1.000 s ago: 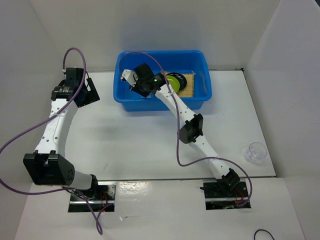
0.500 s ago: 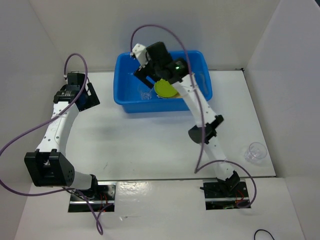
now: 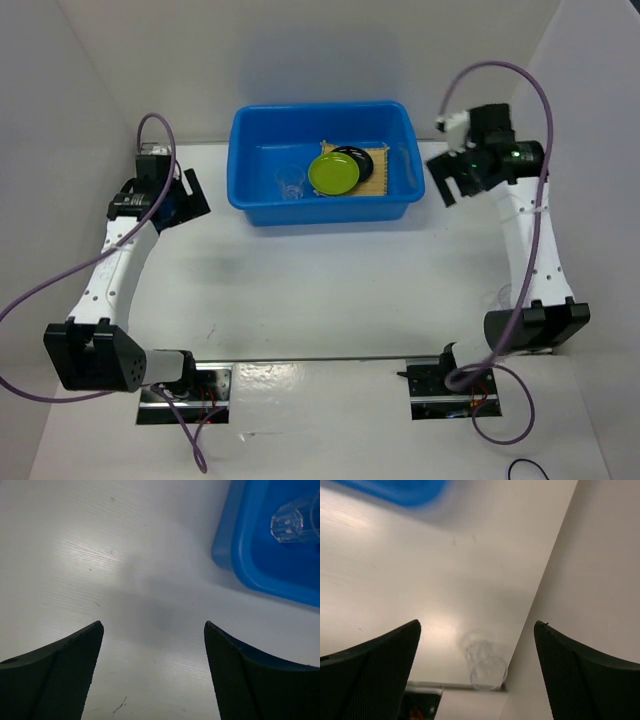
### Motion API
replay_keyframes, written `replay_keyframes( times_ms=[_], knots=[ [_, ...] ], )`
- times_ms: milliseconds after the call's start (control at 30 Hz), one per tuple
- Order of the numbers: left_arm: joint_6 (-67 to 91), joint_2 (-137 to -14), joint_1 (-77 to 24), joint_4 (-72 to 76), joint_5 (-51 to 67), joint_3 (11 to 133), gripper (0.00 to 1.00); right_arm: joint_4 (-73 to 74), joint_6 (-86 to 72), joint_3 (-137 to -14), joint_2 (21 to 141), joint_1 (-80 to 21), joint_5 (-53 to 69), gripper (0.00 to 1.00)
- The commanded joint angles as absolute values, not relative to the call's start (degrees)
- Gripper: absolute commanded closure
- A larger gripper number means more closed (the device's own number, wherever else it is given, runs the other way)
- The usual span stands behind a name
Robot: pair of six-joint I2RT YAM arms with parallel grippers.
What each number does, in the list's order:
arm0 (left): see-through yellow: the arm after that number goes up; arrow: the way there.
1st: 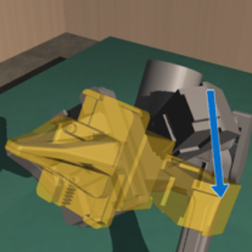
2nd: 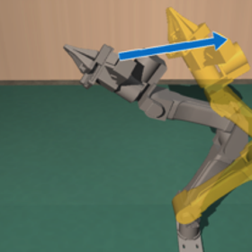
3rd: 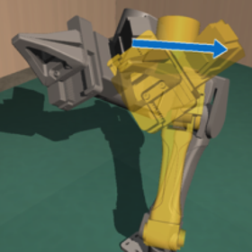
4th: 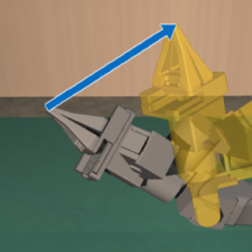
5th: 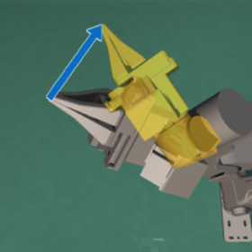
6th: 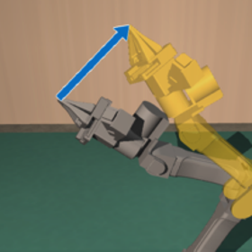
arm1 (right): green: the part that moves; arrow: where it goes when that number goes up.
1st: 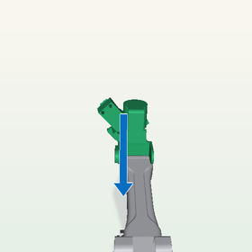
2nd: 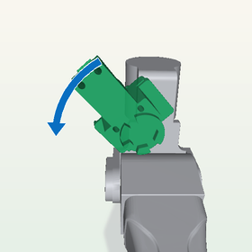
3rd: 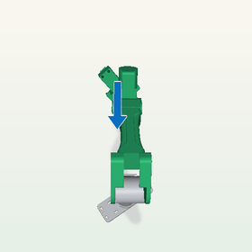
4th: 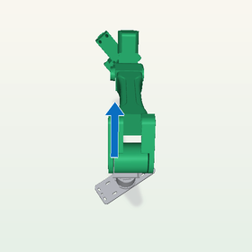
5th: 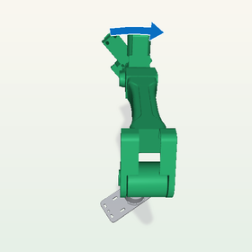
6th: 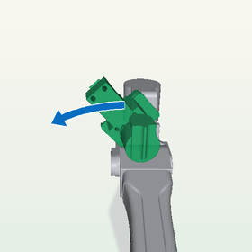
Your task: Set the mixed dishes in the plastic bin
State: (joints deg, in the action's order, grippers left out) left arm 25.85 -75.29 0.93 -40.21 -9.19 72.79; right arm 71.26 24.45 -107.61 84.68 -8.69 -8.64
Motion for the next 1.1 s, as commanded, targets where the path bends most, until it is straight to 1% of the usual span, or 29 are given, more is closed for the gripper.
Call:
replay_keyframes(
  times_ms=[0, 33, 100, 133, 200, 267, 300, 333, 433, 467, 500, 600, 667, 833, 933, 1033, 1067],
  knots=[
    [29.94, -69.80, -1.40, -39.81, -5.27, 70.67, 0.14, 73.75, 28.64, -96.01, 80.62, 9.72, 2.81, 0.03],
    [32.23, -67.00, -1.41, -41.29, -5.27, 70.66, 0.16, 71.39, 30.91, -90.84, 79.38, 12.97, 2.81, 0.03],
    [37.67, -63.04, -1.41, -40.35, -2.74, 68.31, 0.18, 68.74, 32.60, -86.94, 77.44, 21.04, 4.30, 0.03],
    [39.71, -62.58, -0.80, -43.47, -1.16, 69.34, 0.20, 65.60, 33.13, -82.92, 75.95, 23.01, 4.31, 0.03],
    [42.79, -69.74, -2.19, -45.96, -2.20, 71.62, 0.26, 62.59, 33.13, -79.38, 75.32, 27.83, 3.43, 0.02],
    [45.96, -72.58, -2.20, -48.51, -1.06, 72.94, 0.26, 62.58, 33.66, -77.34, 74.79, 31.01, 3.43, 0.02],
    [45.97, -76.08, -1.59, -49.39, -0.45, 74.78, 0.26, 62.58, 33.66, -77.34, 75.49, 34.42, 4.38, 0.02],
    [45.10, -78.11, -1.58, -51.31, -0.44, 79.49, 0.26, 63.62, 34.53, -77.34, 76.02, 36.02, 5.61, 0.02],
    [44.48, -86.29, -1.06, -56.31, -1.67, 87.86, 0.25, 64.42, 35.07, -75.86, 76.03, 38.93, 4.41, 0.02],
    [43.86, -88.48, -1.05, -57.56, -1.67, 94.50, 0.23, 64.42, 34.20, -75.85, 76.55, 38.94, 3.70, 0.02],
    [43.86, -92.68, -0.45, -58.53, 0.33, 97.62, 0.23, 64.42, 33.58, -75.24, 76.55, 38.94, 2.21, 0.02],
    [42.46, -99.48, 0.70, -62.40, 2.54, 105.96, 0.20, 64.42, 32.70, -73.84, 80.06, 41.65, 1.06, 0.02],
    [42.45, -101.15, 1.41, -63.02, 3.78, 106.79, 0.20, 63.64, 32.17, -72.43, 81.64, 44.55, 2.45, 0.02],
    [42.45, -103.54, 2.64, -61.79, 6.41, 107.40, 0.20, 61.26, 31.64, -68.03, 84.37, 46.57, 4.30, 0.02],
    [42.45, -104.06, 3.16, -60.74, 6.94, 107.40, 0.20, 60.56, 32.34, -65.40, 84.38, 46.58, 4.31, 0.07],
    [42.45, -104.06, 3.69, -60.73, 7.56, 105.92, 0.20, 59.33, 33.49, -62.41, 86.22, 46.58, 4.31, 0.23],
    [42.45, -104.06, 3.69, -60.21, 8.08, 105.91, 0.20, 58.80, 33.49, -61.10, 86.83, 47.10, 4.31, 0.36]
  ],
)
